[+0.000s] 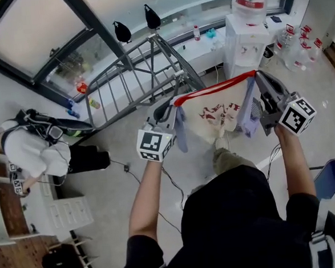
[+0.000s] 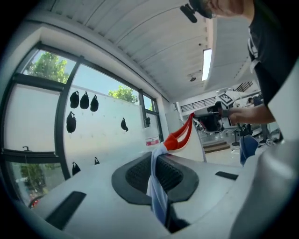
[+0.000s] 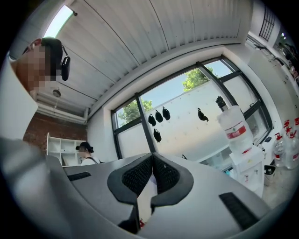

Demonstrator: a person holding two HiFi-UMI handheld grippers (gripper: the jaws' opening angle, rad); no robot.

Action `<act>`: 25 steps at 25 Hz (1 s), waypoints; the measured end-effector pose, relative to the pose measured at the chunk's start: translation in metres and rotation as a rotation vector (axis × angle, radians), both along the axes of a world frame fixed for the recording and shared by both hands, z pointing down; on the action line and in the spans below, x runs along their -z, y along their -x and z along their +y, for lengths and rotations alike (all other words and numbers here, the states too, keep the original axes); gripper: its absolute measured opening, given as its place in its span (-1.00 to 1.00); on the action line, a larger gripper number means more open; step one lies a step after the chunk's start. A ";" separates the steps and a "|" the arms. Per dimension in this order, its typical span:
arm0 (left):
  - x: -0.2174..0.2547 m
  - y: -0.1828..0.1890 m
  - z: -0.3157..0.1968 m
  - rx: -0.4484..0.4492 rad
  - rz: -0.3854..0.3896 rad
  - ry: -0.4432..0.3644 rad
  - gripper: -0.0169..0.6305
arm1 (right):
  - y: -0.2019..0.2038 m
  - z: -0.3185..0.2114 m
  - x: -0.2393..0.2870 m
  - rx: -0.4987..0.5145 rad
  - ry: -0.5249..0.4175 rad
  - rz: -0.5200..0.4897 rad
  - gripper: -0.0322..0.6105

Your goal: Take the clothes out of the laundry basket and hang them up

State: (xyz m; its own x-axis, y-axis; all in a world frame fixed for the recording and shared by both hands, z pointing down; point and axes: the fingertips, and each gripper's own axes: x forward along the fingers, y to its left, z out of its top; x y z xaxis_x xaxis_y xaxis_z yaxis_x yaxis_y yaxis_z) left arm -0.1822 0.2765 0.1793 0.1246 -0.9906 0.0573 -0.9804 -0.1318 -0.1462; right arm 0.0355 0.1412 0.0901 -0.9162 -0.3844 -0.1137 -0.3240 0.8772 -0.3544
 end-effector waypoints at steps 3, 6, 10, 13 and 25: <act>0.022 0.027 0.007 0.069 -0.024 -0.022 -0.91 | 0.031 -0.006 0.008 0.028 -0.001 -0.030 -0.89; 0.050 0.066 0.003 0.129 -0.001 -0.065 -0.91 | 0.072 -0.020 0.022 0.068 0.012 -0.063 -0.89; 0.091 0.122 -0.014 0.217 -0.026 -0.116 -0.91 | 0.133 -0.048 0.049 0.146 -0.016 -0.130 -0.90; 0.099 0.137 -0.020 0.282 -0.059 -0.154 -0.91 | 0.152 -0.063 0.053 0.212 -0.067 -0.195 -0.89; 0.178 0.338 -0.070 0.592 -0.141 -0.237 -0.91 | 0.380 -0.140 0.122 0.468 -0.182 -0.243 -0.89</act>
